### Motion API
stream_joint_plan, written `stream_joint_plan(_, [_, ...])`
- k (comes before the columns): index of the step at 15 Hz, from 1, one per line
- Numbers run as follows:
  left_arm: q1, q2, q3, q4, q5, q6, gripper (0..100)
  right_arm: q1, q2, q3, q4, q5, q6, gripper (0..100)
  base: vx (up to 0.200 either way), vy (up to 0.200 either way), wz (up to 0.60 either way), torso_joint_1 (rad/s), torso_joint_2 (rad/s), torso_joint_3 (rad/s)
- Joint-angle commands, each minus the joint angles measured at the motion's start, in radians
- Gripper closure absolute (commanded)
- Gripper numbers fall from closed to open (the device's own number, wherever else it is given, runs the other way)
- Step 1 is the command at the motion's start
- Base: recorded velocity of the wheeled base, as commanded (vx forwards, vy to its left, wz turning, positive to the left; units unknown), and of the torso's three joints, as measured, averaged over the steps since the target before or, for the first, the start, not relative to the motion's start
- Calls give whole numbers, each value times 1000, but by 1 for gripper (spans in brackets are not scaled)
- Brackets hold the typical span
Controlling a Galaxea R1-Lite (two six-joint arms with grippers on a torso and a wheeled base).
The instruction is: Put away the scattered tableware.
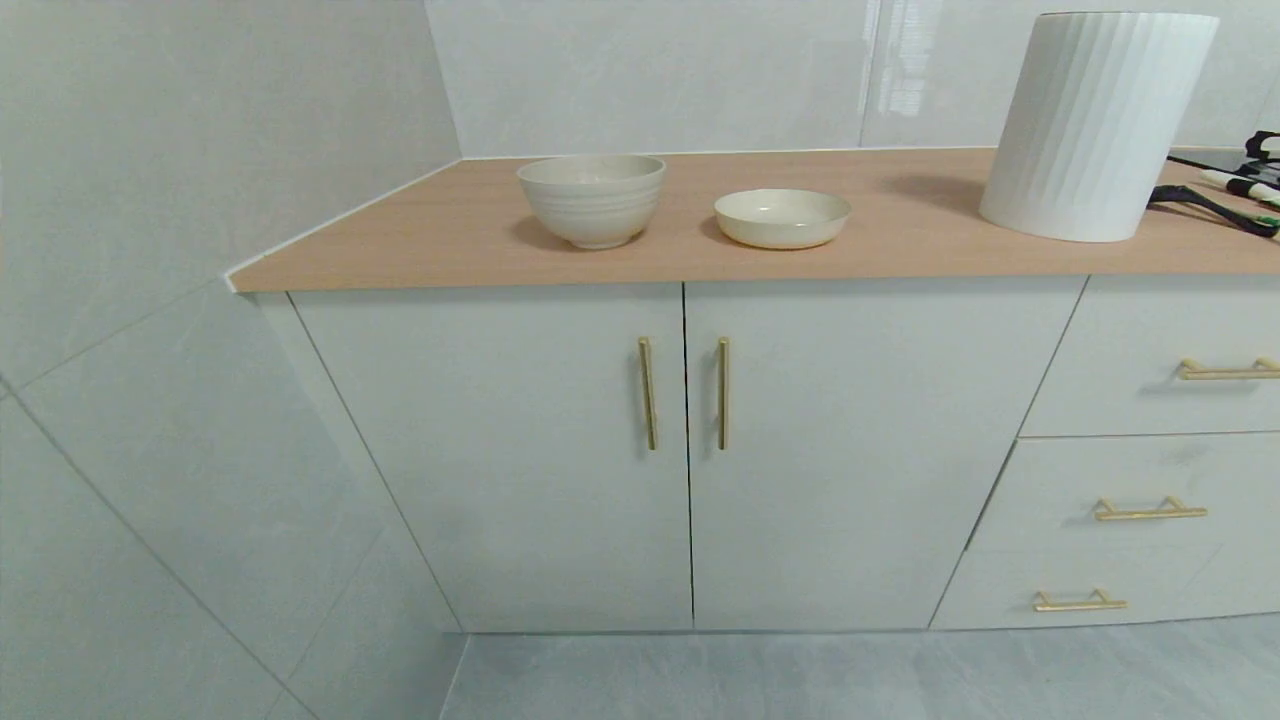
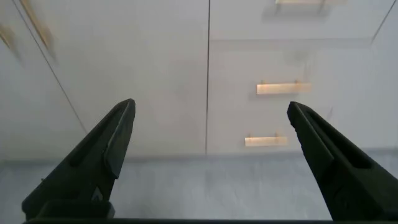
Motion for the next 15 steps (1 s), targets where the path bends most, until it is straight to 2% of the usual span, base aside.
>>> stream_joint_plan(1, [0,0,1,0,0,0,0,39,182,-260,25,27,35,0,0,0,0,0,0,0])
stream_joint_plan(6, [0,0,1,0,0,0,0,99,787,-412,16,351,32,0,0,0,0,0,0,0])
stream_joint_plan(8, [0,0,1,0,0,0,0,149,1080,-508,-29,371,71,0,0,0,0,0,0,0])
stream_joint_plan(12, [0,0,1,0,0,0,0,347,1420,-619,-265,381,149,0,0,0,0,0,0,0])
stream_joint_plan(14, [0,0,0,0,0,0,0,418,1550,-729,-282,397,206,0,0,0,0,0,0,0])
stream_joint_plan(15, [0,0,0,0,0,0,0,428,1618,-774,-283,450,207,0,0,0,0,0,0,0])
